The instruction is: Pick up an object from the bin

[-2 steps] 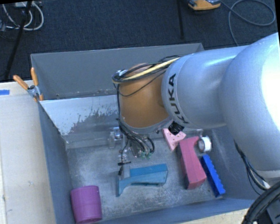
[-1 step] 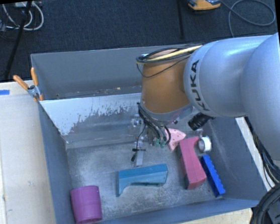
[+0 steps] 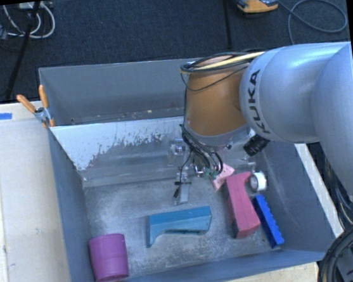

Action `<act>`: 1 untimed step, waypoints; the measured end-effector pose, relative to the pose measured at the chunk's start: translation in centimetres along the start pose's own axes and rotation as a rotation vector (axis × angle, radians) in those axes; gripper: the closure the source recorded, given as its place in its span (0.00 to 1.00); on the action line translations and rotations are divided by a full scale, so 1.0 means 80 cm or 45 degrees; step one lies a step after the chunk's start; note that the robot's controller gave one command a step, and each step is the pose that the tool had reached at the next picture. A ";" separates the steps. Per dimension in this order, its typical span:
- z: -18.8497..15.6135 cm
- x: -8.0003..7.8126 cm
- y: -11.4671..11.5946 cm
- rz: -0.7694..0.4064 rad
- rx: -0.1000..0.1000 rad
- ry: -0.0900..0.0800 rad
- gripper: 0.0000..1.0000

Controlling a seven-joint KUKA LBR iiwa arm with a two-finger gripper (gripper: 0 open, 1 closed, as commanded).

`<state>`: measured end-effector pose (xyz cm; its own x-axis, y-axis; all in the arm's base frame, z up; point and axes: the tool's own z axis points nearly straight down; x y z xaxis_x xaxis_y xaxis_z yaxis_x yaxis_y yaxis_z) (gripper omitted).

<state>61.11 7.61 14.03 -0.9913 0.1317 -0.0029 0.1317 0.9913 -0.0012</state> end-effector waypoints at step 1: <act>-0.019 0.044 -0.027 -0.053 -0.001 0.010 0.00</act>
Offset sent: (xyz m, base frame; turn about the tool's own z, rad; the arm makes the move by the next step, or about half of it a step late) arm -0.0513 -0.0920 -0.0671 -0.3870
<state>57.30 5.93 15.54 -0.9959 0.0904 0.0048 0.0904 0.9959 -0.0003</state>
